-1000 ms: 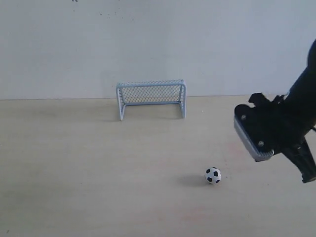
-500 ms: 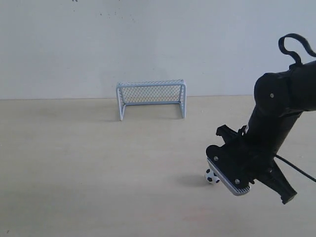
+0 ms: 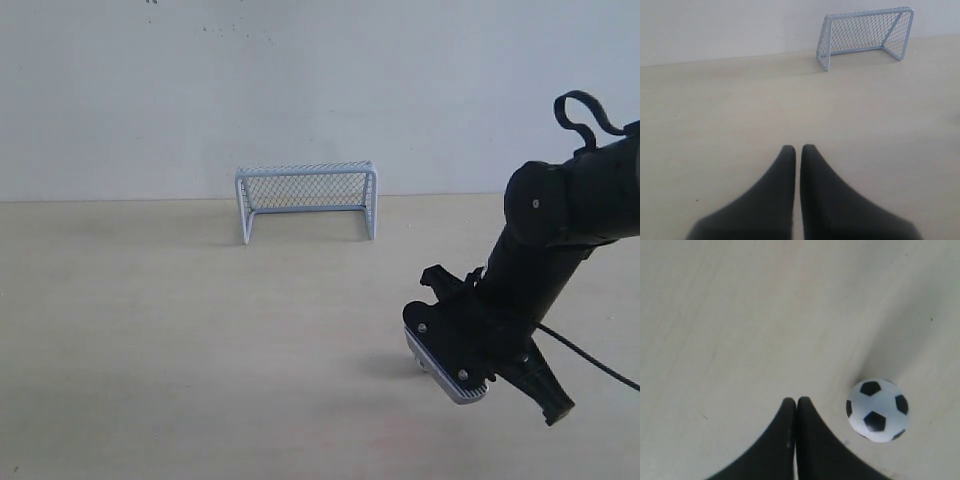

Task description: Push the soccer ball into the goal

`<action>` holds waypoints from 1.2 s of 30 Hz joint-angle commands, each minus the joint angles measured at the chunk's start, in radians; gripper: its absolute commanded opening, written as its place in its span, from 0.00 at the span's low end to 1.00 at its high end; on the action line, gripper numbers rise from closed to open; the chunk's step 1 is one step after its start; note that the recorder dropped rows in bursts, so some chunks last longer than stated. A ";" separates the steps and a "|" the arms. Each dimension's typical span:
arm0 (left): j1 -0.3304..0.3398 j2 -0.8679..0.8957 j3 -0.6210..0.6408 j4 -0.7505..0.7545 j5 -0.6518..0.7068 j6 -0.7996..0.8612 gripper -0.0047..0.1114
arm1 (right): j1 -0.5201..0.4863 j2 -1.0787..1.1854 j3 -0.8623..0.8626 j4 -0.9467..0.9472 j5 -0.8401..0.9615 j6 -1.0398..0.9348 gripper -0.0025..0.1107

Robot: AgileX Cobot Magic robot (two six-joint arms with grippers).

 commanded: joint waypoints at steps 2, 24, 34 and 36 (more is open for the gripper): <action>-0.005 -0.004 0.003 0.000 -0.006 -0.004 0.08 | 0.002 0.006 -0.006 0.001 0.014 -0.002 0.02; -0.005 -0.004 0.003 0.000 -0.006 -0.004 0.08 | 0.002 0.006 -0.006 -0.041 -0.005 0.045 0.02; -0.005 -0.004 0.003 0.000 -0.006 -0.004 0.08 | 0.002 0.024 -0.006 -0.041 -0.048 0.046 0.02; -0.005 -0.004 0.003 0.000 -0.006 -0.004 0.08 | 0.002 0.035 -0.006 -0.041 -0.048 0.045 0.02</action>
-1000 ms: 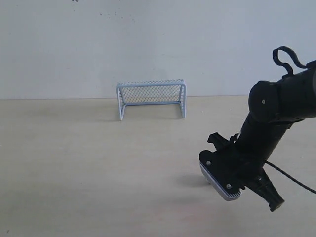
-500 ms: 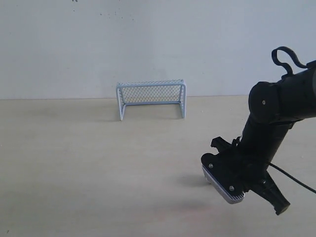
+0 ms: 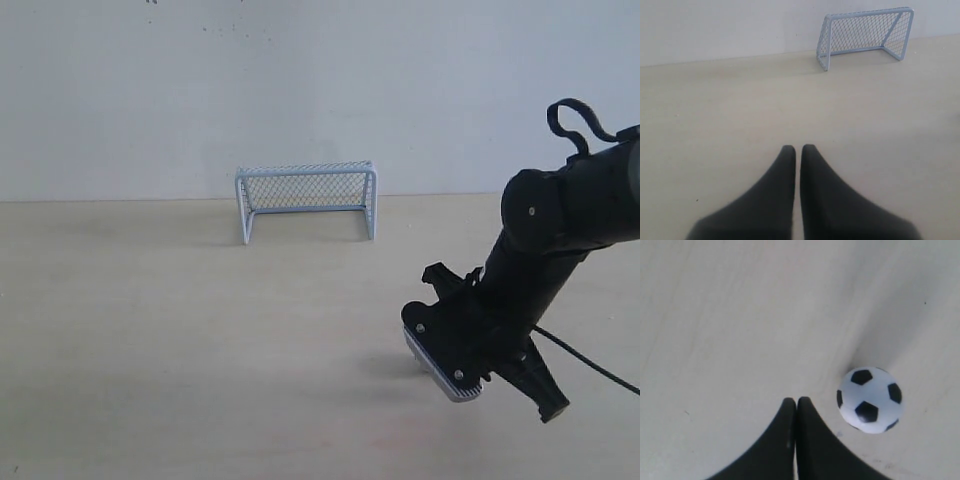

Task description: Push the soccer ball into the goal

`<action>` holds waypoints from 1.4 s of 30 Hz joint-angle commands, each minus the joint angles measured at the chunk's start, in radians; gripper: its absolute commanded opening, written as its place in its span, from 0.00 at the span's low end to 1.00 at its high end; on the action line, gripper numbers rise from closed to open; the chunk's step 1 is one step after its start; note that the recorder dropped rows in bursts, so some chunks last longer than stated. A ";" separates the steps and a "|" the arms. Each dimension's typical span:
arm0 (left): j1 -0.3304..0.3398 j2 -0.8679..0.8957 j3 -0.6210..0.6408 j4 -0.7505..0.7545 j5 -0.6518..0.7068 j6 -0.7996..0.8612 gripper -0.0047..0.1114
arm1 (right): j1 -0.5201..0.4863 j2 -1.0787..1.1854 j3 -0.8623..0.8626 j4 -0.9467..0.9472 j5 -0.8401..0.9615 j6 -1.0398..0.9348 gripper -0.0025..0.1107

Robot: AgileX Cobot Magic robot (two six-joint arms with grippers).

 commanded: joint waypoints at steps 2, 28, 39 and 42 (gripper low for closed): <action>-0.005 -0.004 0.003 0.000 -0.006 -0.004 0.08 | 0.002 0.018 -0.006 -0.008 0.003 0.002 0.02; -0.005 -0.004 0.003 0.000 -0.006 -0.004 0.08 | 0.069 -0.142 -0.034 0.201 -0.629 0.004 0.02; -0.005 -0.004 0.003 0.000 -0.006 -0.004 0.08 | 0.069 -0.341 0.192 0.214 -0.285 0.017 0.02; -0.005 -0.004 0.003 0.000 -0.006 -0.004 0.08 | 0.071 -0.394 0.218 0.214 -0.139 0.024 0.02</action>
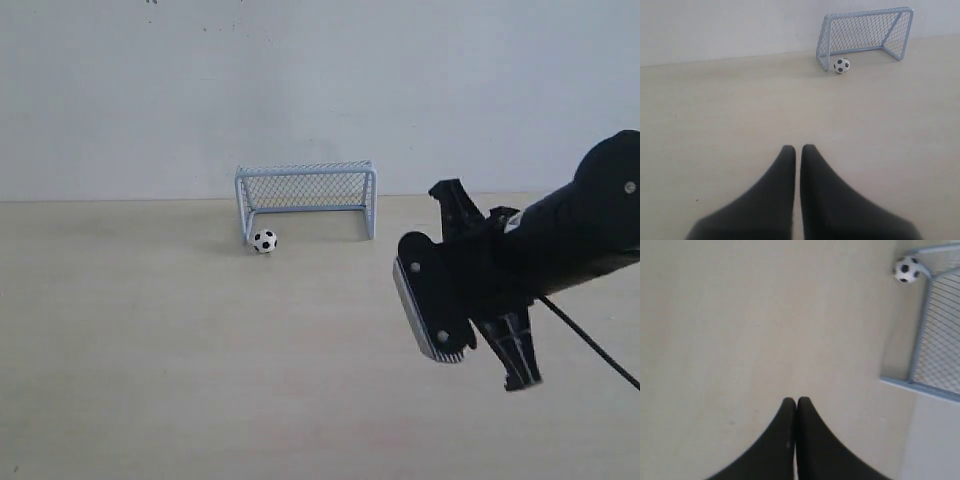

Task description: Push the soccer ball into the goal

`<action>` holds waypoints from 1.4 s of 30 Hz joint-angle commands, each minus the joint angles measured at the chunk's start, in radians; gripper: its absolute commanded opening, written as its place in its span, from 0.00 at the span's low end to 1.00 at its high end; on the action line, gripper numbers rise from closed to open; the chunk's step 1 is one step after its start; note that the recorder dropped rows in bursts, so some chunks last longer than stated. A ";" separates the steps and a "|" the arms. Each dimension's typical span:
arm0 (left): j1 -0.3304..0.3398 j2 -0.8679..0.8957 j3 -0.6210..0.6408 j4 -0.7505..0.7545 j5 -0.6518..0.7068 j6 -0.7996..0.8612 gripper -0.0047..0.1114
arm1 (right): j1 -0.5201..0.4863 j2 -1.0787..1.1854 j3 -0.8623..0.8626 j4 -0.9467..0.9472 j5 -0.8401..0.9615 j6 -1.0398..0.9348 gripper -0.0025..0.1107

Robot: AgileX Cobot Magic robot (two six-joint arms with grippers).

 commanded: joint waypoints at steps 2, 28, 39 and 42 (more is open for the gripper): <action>-0.005 -0.004 0.003 0.000 -0.006 -0.004 0.08 | 0.002 -0.102 0.040 0.028 0.257 0.057 0.02; -0.005 -0.004 0.003 0.000 -0.006 -0.004 0.08 | 0.002 -0.212 0.042 0.247 0.780 0.789 0.02; -0.005 -0.004 0.003 0.000 -0.006 -0.004 0.08 | 0.002 -0.212 0.042 0.264 0.728 0.899 0.02; -0.005 -0.004 0.003 0.000 -0.006 -0.004 0.08 | 0.002 -0.281 0.042 0.275 0.590 0.904 0.02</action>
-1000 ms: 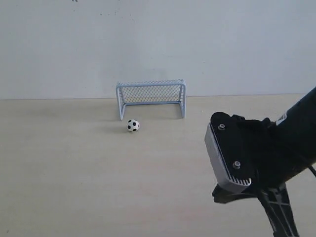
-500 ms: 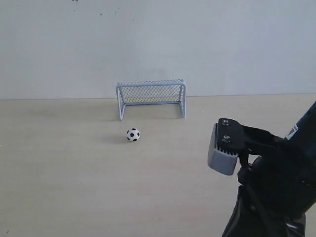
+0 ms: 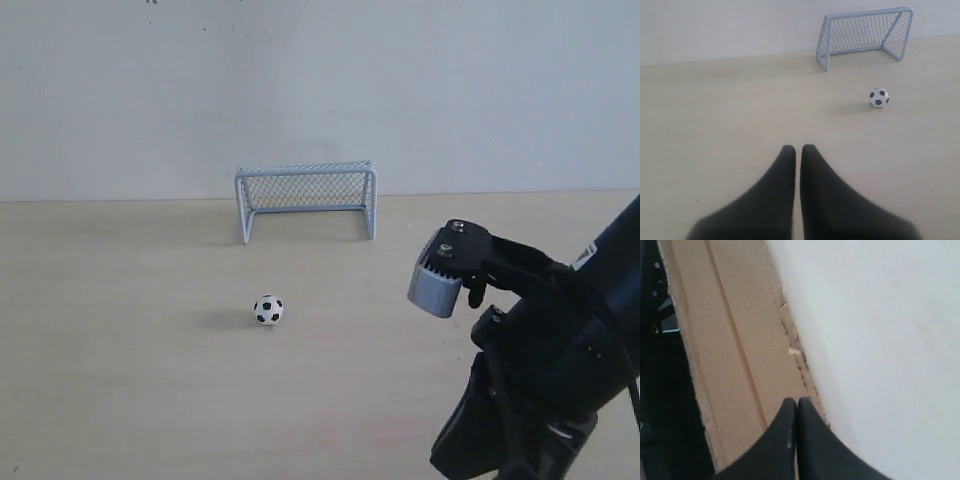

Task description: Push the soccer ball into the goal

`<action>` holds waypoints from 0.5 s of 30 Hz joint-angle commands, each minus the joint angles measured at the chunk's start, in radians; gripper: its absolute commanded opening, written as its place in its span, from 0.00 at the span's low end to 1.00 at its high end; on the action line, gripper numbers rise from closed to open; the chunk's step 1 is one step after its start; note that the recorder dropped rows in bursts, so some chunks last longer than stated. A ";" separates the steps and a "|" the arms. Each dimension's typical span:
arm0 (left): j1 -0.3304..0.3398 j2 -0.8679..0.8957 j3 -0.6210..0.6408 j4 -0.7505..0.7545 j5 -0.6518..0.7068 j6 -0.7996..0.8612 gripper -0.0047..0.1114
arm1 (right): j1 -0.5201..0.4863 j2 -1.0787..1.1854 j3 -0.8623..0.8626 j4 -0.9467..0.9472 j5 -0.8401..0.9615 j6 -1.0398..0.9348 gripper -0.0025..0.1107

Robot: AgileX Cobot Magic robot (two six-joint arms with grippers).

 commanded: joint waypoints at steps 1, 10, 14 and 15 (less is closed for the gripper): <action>-0.005 -0.004 0.003 0.000 -0.006 -0.004 0.08 | 0.002 -0.122 0.002 0.032 -0.190 0.037 0.02; -0.005 -0.004 0.003 0.000 -0.006 -0.004 0.08 | -0.001 -0.487 0.157 0.085 -0.574 0.112 0.02; -0.005 -0.004 0.003 0.000 -0.006 -0.004 0.08 | -0.046 -0.670 0.290 0.117 -0.681 0.112 0.02; -0.005 -0.004 0.003 0.000 -0.006 -0.004 0.08 | -0.068 -0.709 0.317 0.130 -0.704 0.112 0.02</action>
